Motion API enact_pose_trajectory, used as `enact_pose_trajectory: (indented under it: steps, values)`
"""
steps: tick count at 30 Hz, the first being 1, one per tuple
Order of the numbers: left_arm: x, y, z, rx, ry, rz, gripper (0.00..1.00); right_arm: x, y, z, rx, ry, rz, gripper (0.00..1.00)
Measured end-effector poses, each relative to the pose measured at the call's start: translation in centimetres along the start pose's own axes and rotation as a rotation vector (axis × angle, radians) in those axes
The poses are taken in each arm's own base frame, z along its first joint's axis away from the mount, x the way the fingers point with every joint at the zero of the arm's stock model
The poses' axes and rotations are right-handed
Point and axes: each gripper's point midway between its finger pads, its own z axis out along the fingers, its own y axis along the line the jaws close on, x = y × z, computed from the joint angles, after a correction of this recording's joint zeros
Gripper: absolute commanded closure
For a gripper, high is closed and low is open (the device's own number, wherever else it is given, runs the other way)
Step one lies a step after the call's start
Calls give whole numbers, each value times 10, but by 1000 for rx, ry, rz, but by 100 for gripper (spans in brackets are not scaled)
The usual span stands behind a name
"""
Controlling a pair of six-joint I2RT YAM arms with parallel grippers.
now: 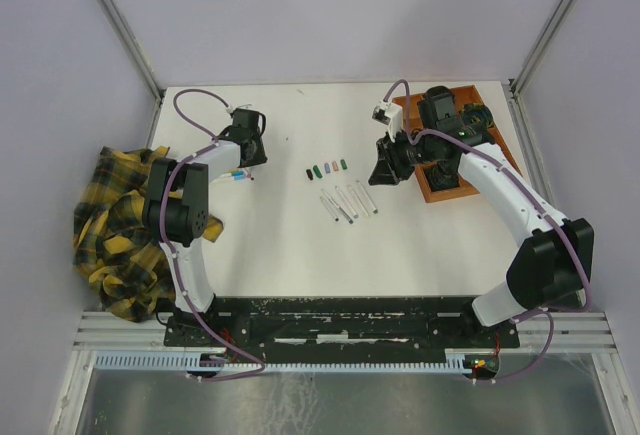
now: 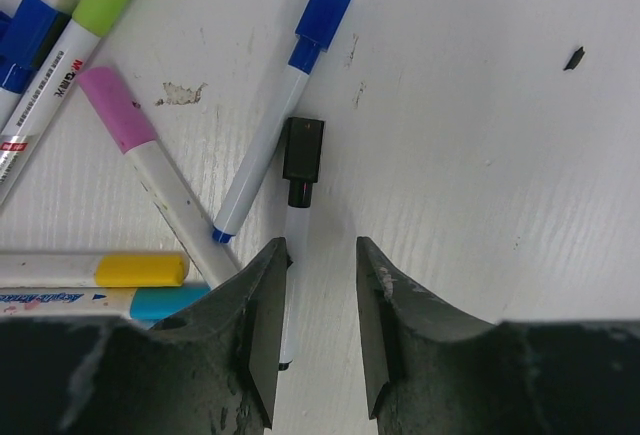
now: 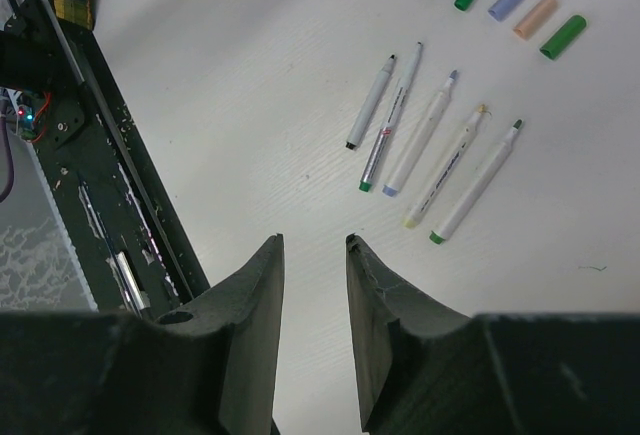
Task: Open the pen caps
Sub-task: Pick up the pen from the center of the board.
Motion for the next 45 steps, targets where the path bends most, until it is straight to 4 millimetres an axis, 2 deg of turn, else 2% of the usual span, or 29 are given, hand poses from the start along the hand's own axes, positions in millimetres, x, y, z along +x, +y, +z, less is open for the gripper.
enact_pose_trajectory:
  steps: [12, 20, 35, 45]
  values:
    - [5, 4, 0, -18, 11, 3, 56, 1, 0, 2, -10, 5, 9, 61]
    - [8, 5, 0, -23, 25, 7, 64, 2, 0, 3, -12, 6, 10, 61]
    - [11, 5, -1, -20, 35, 9, 74, 1, 1, 3, -20, 3, 10, 61]
    - [15, 2, -1, -2, 54, 11, 75, 1, 4, 3, -32, 0, 18, 61]
